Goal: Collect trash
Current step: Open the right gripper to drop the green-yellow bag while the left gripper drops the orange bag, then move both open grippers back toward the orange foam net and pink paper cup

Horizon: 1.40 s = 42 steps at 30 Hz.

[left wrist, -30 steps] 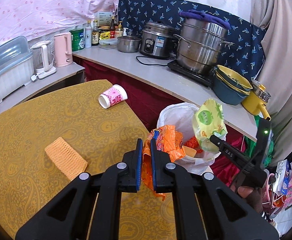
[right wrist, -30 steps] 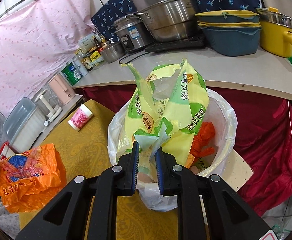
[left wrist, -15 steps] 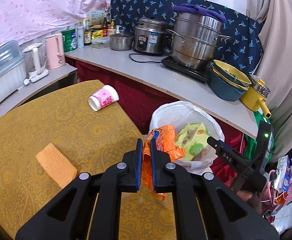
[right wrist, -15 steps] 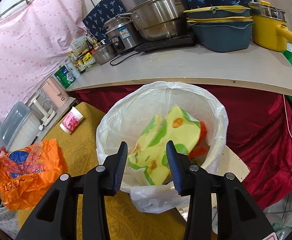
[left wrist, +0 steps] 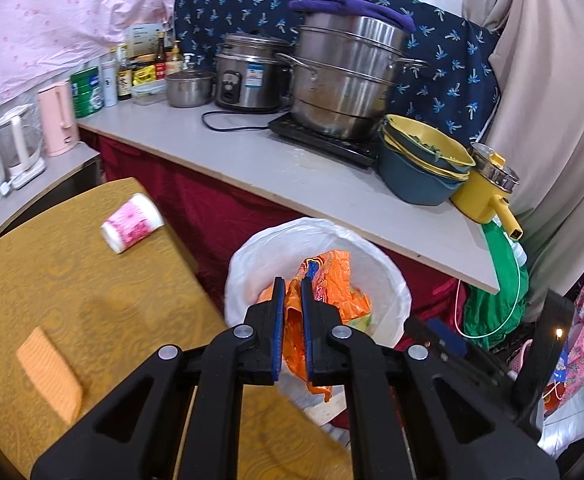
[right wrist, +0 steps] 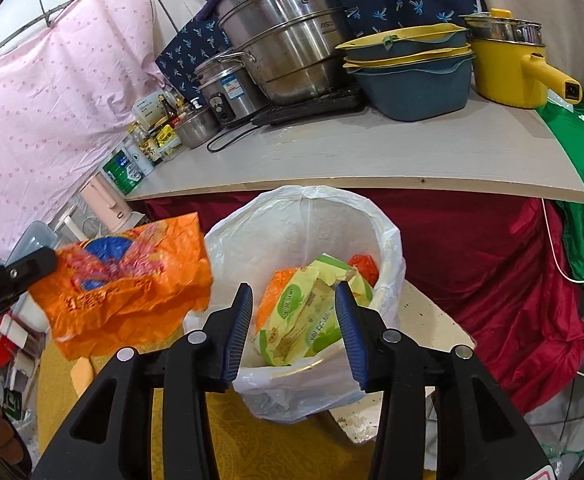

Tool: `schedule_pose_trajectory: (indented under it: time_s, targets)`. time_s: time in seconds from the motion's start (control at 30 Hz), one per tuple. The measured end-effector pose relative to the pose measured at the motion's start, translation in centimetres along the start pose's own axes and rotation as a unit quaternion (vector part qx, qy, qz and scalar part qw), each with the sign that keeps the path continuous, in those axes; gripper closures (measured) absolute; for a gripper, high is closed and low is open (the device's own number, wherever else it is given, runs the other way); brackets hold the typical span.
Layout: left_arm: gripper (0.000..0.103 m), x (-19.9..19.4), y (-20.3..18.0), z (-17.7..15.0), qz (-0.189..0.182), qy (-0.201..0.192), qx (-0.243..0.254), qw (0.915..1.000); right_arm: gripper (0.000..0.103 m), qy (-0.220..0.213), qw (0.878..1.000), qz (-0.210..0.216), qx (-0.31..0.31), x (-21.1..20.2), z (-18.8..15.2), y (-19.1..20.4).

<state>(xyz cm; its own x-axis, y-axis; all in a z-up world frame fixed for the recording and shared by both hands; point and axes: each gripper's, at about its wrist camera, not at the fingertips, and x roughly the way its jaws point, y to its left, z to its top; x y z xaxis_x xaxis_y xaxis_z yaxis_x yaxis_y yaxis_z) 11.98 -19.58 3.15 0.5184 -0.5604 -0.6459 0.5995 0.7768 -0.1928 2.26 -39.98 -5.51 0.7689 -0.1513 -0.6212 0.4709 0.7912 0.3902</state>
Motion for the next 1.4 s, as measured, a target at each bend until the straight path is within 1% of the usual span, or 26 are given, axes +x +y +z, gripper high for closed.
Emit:
schedule_pose_trajectory:
  time_s: [0.17,0.27,0.3,0.33,0.37,0.4,0.43,0.5,0.7,0.77,0.87,1.4]
  targets:
    - [0.095,2.4,-1.0,0.6,-0.008,0.009,-0.001,0.9999,0.061,0.001,1.000,-0.003,0.005,0.1,0.1,-0.6]
    - [0.092,3.5,-1.2,0.6,-0.008,0.006,-0.007,0.9999,0.061,0.001,1.000,-0.001,0.005,0.1,0.0,-0.6]
    - [0.085,3.9,-1.2,0.6,-0.003,0.007,-0.009,0.9999,0.061,0.001,1.000,0.000,0.005,0.1,0.1,-0.6]
    - [0.080,4.1,-1.2,0.6,0.000,0.007,-0.010,0.9999,0.061,0.001,1.000,0.000,0.005,0.1,0.1,-0.5]
    - [0.072,4.4,-1.1,0.5,0.005,0.008,-0.010,0.9999,0.061,0.000,1.000,0.001,0.005,0.1,0.1,-0.5]
    - [0.067,4.5,-1.1,0.4,0.010,0.008,-0.010,0.9999,0.061,0.000,1.000,0.002,0.004,0.1,0.2,-0.4]
    - [0.066,4.6,-1.0,0.4,0.014,0.010,-0.011,0.9998,0.061,-0.001,1.000,0.003,0.003,0.0,0.2,-0.2]
    - [0.058,4.6,-0.6,0.2,0.021,0.011,-0.013,0.9996,0.061,-0.002,1.000,0.006,0.000,-0.1,0.2,0.1]
    - [0.057,4.3,0.6,-0.5,0.036,0.012,-0.017,0.9991,0.060,-0.014,1.000,0.017,-0.012,-1.2,0.7,1.7]
    - [0.057,4.1,1.0,-0.8,0.040,0.013,-0.018,0.9989,0.055,-0.022,0.999,0.017,-0.020,-1.6,0.9,2.4]
    - [0.057,3.9,1.4,-1.1,0.043,0.013,-0.020,0.9988,0.055,-0.026,0.999,0.020,-0.028,-1.9,1.0,3.2]
    - [0.057,2.2,5.2,-2.4,0.066,0.013,-0.047,0.9966,0.055,-0.019,0.998,0.036,-0.057,-1.5,0.7,7.1]
